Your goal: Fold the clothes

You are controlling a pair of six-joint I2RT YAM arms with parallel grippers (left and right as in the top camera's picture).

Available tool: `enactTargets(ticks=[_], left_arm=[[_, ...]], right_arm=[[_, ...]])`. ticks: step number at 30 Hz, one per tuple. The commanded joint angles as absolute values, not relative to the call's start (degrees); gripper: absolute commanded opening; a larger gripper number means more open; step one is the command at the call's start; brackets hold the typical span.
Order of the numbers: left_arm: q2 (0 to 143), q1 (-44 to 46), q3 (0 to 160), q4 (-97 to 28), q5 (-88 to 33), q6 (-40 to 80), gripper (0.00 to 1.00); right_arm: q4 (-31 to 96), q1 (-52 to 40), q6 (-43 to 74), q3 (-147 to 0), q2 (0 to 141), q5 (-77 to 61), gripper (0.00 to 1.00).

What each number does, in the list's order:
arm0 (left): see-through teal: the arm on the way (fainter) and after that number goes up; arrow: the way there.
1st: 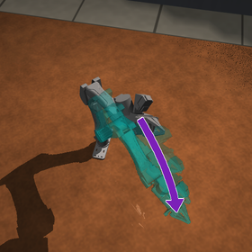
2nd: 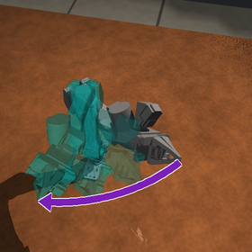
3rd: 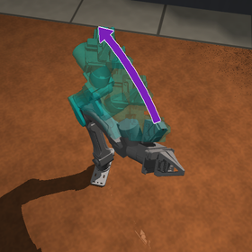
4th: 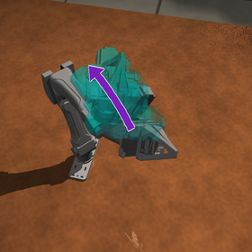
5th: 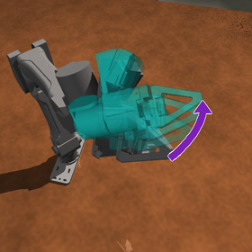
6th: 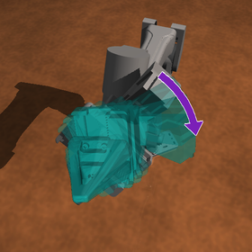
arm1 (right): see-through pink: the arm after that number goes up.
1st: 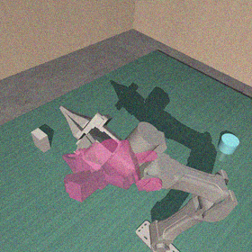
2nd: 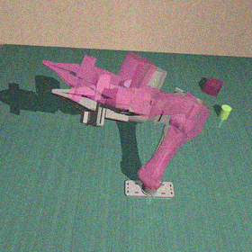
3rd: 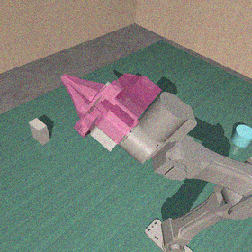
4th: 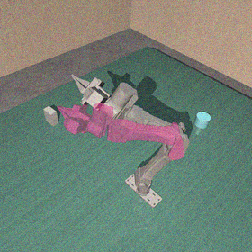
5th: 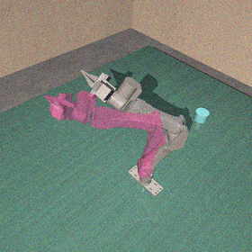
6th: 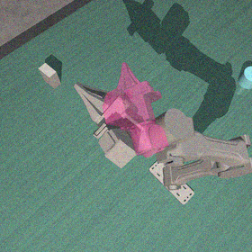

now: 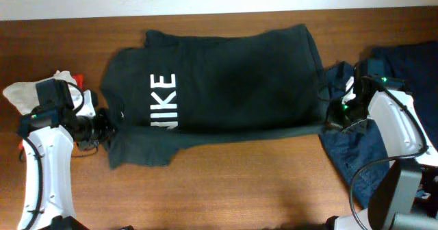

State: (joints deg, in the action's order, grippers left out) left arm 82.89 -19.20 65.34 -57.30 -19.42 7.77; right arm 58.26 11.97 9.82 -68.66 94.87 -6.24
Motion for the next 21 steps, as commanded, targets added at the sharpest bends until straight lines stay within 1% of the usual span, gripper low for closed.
enactTargets(ticks=[1, 4, 5, 9, 11, 16, 19, 20, 21], left_arm=[[83.4, -19.5, 65.1, -52.3, -24.4, 9.6, 0.00], [85.9, -19.4, 64.3, -47.9, -24.8, 12.6, 0.00], [87.4, -18.9, 63.9, -46.2, -24.8, 12.6, 0.00], [92.3, -17.9, 63.7, -38.0, -24.6, 12.9, 0.00], [94.5, -17.8, 63.7, -33.1, -24.7, 15.4, 0.00], [99.1, -15.2, 63.7, -28.1, -24.7, 15.9, 0.00], [100.1, -15.0, 63.7, -24.0, -24.6, 16.1, 0.00], [100.1, -15.0, 63.7, -22.3, -24.7, 16.1, 0.01], [100.1, -15.0, 63.7, -21.3, -24.6, 16.1, 0.05]], right_arm=[[54.1, 12.2, 8.8, -68.8, 94.0, -9.1, 0.04], [49.0, 10.9, 8.5, -68.8, 94.2, -9.4, 0.04], [46.9, 10.2, 8.4, -68.8, 94.4, -9.5, 0.08], [40.4, 8.4, 8.4, -68.8, 96.0, -9.8, 0.07], [37.2, 7.9, 8.4, -68.8, 97.7, -10.0, 0.07], [30.5, 7.8, 8.4, -68.8, 100.2, -10.7, 0.07], [26.0, 7.8, 8.4, -68.8, 101.0, -11.9, 0.14], [25.0, 7.8, 8.4, -68.8, 101.0, -11.9, 0.18], [24.4, 7.8, 8.4, -68.8, 101.0, -11.8, 0.33]])
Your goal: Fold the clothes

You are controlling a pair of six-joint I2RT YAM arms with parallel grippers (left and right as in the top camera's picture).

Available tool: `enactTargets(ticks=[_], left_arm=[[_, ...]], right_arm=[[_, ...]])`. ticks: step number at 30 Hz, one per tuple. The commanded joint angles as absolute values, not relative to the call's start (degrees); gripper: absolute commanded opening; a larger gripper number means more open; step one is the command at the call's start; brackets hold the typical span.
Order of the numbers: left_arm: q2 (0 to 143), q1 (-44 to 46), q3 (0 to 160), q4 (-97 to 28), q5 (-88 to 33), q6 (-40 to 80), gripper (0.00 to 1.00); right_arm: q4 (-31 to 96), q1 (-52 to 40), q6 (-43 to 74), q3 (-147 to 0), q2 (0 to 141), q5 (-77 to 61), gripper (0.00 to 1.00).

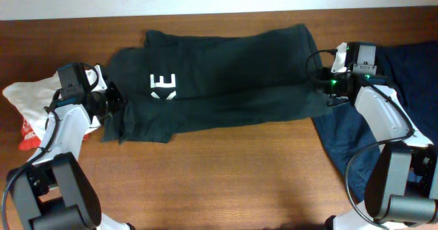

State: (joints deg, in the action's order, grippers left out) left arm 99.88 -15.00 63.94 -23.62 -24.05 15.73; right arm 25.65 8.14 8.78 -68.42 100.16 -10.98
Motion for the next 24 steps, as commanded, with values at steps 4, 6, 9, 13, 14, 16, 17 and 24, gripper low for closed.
enactTargets(ticks=[4, 6, 9, 13, 14, 16, 17, 24], left_arm=[[99.7, -15.0, 65.1, -19.3, -29.9, 16.8, 0.57], [98.4, -15.0, 65.7, -19.9, -30.4, 15.1, 0.63], [95.2, -11.9, 65.8, -25.2, -31.2, 9.9, 0.61], [96.0, -0.9, 65.7, -37.5, -17.9, 1.2, 0.61], [96.3, 1.9, 65.7, -39.8, -15.0, 1.2, 0.59], [96.6, 6.2, 65.7, -43.9, -9.3, 1.2, 0.57], [96.7, 8.3, 65.6, -45.8, -6.9, 1.2, 0.57], [99.6, 12.8, 61.2, -47.4, 1.3, 3.4, 0.54]], right_arm=[[27.7, 7.9, 8.4, -68.8, 101.0, -8.7, 0.50], [32.1, 7.9, 8.4, -68.8, 101.0, -3.7, 0.48], [41.5, 7.9, 9.1, -68.8, 101.0, 1.1, 0.40], [48.5, 7.9, 10.2, -68.8, 101.0, 1.1, 0.41], [49.4, 7.9, 10.2, -68.8, 101.0, 1.1, 0.41], [50.1, 7.9, 10.2, -68.8, 101.0, 1.1, 0.42], [50.2, 7.9, 10.2, -68.8, 101.0, 1.0, 0.46], [50.1, 7.9, 10.2, -68.8, 101.0, 0.7, 0.50]])
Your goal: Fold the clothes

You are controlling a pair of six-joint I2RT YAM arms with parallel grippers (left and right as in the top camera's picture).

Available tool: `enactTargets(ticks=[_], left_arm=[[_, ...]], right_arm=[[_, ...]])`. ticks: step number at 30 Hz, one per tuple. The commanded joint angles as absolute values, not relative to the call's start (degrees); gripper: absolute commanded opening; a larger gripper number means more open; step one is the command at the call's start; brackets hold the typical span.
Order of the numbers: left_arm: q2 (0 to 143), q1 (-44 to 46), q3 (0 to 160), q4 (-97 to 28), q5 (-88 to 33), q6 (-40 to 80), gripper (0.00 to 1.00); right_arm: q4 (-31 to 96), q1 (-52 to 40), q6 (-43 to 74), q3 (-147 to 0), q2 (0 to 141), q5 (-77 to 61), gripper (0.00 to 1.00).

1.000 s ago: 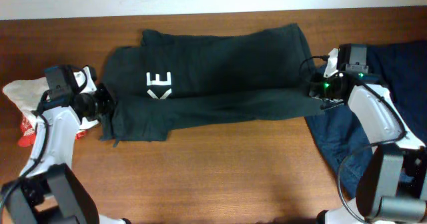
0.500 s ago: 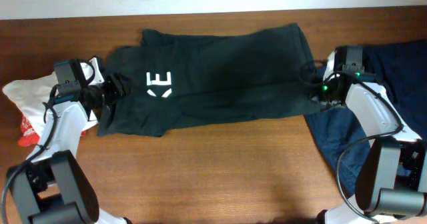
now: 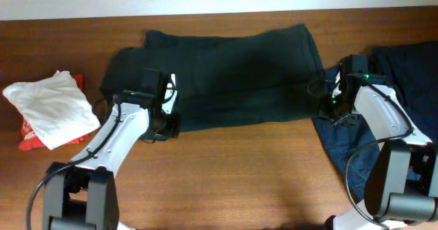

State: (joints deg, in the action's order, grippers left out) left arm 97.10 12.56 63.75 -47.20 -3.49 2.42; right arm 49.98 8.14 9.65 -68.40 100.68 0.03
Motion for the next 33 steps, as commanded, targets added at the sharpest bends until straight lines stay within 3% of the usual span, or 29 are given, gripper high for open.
enactTargets(ticks=[1, 5, 6, 7, 8, 9, 15, 18, 20, 23, 25, 29, 33], left_arm=[[100.7, 12.8, 60.6, -47.4, 1.6, 3.4, 0.54], [103.5, 12.8, 60.4, -44.8, 1.5, 3.4, 0.53], [104.1, 12.8, 60.4, -43.9, 1.4, 3.4, 0.46], [104.2, 12.8, 60.4, -43.8, 1.3, 3.4, 0.21], [104.1, 12.8, 60.4, -43.8, 1.3, 3.4, 0.06], [104.1, 12.8, 60.5, -43.8, 1.3, 3.4, 0.01], [102.9, 10.9, 72.4, -42.8, 7.4, 3.4, 0.00], [103.0, 9.7, 79.8, -31.9, 11.8, 3.4, 0.01], [103.2, 8.9, 80.0, -29.6, 9.4, 3.4, 0.61], [104.5, 9.0, 79.9, -38.3, 5.8, 3.4, 0.71], [106.0, 8.8, 79.9, -46.7, 5.8, 3.4, 0.71], [108.5, 8.6, 79.5, -56.6, 6.3, 4.0, 0.64], [110.4, 5.2, 78.7, -55.8, 5.5, 10.2, 0.59]], right_arm=[[50.2, 7.9, 10.2, -68.8, 101.0, 0.7, 0.50], [50.2, 7.9, 10.2, -68.8, 101.0, 0.7, 0.50], [50.2, 7.9, 10.2, -68.8, 101.0, 0.7, 0.50], [50.2, 7.9, 10.2, -68.8, 101.0, 0.7, 0.50], [50.2, 7.9, 10.2, -68.8, 101.0, 0.7, 0.50], [50.2, 7.9, 10.2, -68.8, 101.0, 0.7, 0.50], [50.2, 7.9, 10.2, -68.8, 101.0, 0.7, 0.50], [50.2, 7.9, 10.2, -68.8, 101.0, 0.7, 0.50], [50.2, 7.9, 10.2, -68.8, 101.0, 0.7, 0.50], [50.2, 7.9, 10.2, -68.8, 101.0, 0.7, 0.50], [50.7, 7.9, 10.1, -68.8, 101.0, 0.7, 0.50], [54.2, 7.9, 10.1, -73.0, 100.3, 0.7, 0.45], [54.4, 7.9, 7.7, -82.5, 100.0, -3.5, 0.44]])
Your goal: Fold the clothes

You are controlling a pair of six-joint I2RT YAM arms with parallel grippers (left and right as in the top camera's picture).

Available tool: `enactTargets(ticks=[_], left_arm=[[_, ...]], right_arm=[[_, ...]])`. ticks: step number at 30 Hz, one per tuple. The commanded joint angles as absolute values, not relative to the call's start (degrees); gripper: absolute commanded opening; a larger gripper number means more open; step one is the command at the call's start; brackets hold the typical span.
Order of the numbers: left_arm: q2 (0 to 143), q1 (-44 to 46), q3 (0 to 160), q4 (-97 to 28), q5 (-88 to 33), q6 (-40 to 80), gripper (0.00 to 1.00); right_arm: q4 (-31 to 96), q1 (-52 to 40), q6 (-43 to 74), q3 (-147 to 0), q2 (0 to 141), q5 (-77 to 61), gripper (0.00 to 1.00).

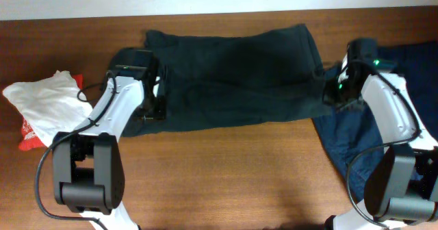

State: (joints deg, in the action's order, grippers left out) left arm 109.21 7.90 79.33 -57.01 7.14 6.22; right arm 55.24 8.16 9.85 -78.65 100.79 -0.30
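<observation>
A dark green T-shirt [239, 72] lies spread across the back half of the wooden table [226, 175], with its lower edge turned in and no print showing. My left gripper [153, 110] rests on the shirt's left end, pointing down at the cloth. At the shirt's right end, by the lower corner, is my right gripper [333, 98]. The overhead view does not show how either pair of fingers stands.
A crumpled white cloth [48, 107] with a red item [27, 139] under it lies at the far left. A blue garment [356, 144] is heaped at the right, under and beside the right arm.
My left gripper has moved up and to the left, from the shirt's lower left edge to its left end. The last trace of white print is gone. The right gripper has shifted slightly up.
First the shirt lay flat with its white NIKE print showing and a gripper at each lower corner. Then the lower edge was turned up, covering most of the print. Then the left gripper was further in over the shirt. Now the print is hidden.
</observation>
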Motion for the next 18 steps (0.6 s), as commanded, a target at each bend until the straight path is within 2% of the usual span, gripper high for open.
enactTargets(ticks=[1, 5, 8, 10, 11, 12, 13, 16, 18], left_arm=[[110.9, 3.8, 78.7, -52.2, -1.6, 10.2, 0.57], [113.8, 3.7, 78.7, -48.0, -11.8, 10.2, 0.57], [118.0, 3.7, 78.7, -47.5, -21.1, 10.2, 0.53], [118.7, 3.7, 78.7, -47.5, -22.8, 10.3, 0.52], [118.7, 3.7, 78.7, -47.3, -22.7, 10.3, 0.41], [118.7, 3.6, 78.7, -46.8, -22.2, 10.3, 0.21], [118.7, 3.6, 78.8, -46.5, -21.4, 10.3, 0.13], [118.5, 3.6, 81.2, -47.6, -18.7, 10.2, 0.01], [118.1, 3.6, 84.3, -49.6, -15.4, 10.2, 0.00]], right_arm=[[53.3, 7.9, 7.7, -82.5, 100.1, -5.4, 0.45], [54.1, 7.9, 7.8, -81.4, 100.8, -5.6, 0.45], [54.0, 7.9, 7.7, -80.4, 100.8, -5.6, 0.45], [54.0, 7.9, 7.8, -80.4, 100.8, -5.6, 0.45], [54.0, 7.9, 7.8, -80.4, 100.8, -5.6, 0.46], [54.1, 7.9, 7.7, -80.4, 100.8, -5.6, 0.46], [54.2, 7.9, 7.7, -80.4, 100.8, -5.6, 0.46], [54.4, 7.9, 7.7, -80.4, 100.8, -5.6, 0.46], [54.5, 7.9, 7.7, -80.4, 100.8, -5.6, 0.46]])
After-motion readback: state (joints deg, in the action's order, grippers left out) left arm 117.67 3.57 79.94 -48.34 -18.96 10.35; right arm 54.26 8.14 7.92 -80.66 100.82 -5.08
